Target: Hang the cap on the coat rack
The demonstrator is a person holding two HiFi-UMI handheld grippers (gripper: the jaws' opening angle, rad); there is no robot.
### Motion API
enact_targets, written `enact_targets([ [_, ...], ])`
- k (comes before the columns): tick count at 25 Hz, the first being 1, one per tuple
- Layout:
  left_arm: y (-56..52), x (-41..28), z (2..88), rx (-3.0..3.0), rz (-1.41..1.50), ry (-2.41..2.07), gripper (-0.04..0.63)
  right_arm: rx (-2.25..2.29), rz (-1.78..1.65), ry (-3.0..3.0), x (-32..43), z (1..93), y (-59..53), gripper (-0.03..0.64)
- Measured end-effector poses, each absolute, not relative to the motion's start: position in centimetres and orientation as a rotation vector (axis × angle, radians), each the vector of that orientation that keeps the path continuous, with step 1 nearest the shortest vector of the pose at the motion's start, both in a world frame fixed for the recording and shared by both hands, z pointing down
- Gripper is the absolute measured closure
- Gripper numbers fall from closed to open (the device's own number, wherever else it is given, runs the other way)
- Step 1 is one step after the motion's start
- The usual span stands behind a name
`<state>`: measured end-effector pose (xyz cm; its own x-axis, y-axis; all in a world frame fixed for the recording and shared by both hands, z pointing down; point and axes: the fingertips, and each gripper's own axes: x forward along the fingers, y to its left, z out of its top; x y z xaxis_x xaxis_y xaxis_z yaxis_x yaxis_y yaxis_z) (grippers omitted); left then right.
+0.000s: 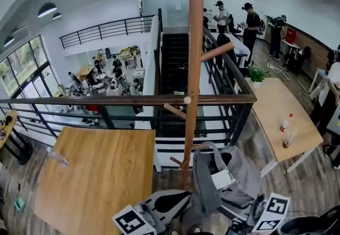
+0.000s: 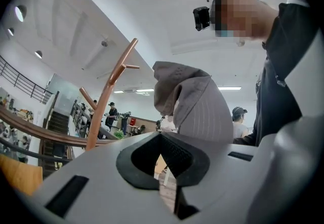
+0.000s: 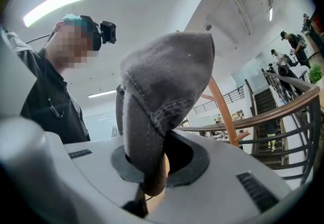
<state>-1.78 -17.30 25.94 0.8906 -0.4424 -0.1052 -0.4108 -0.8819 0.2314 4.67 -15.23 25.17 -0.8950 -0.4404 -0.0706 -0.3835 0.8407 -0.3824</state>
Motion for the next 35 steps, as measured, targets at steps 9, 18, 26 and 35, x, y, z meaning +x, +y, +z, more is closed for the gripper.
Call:
enact_targets([
  [9,-18.6,-2.3,27.1,2.814,-0.246,-0.742,0.595,-0.555,-0.414,2.921,3.9,21.7,-17.0,0.569],
  [18,-19.8,-3.2,27.2,2.832,-0.224,-0.811,0.595,-0.514,-0.447,2.929,3.0,21.4,-18.6,0.569],
  [26,-20.6,-4.6,26.7,2.829,-0.216,-0.853,0.595,-0.495,-0.477,2.920,1.9,21.0,-20.2,0.569],
  [35,-23.0,-4.8,27.0,2.834,-0.231,-0.867,0.595,-0.498,-0.473,2.911,1.9,21.3,-22.6,0.569],
])
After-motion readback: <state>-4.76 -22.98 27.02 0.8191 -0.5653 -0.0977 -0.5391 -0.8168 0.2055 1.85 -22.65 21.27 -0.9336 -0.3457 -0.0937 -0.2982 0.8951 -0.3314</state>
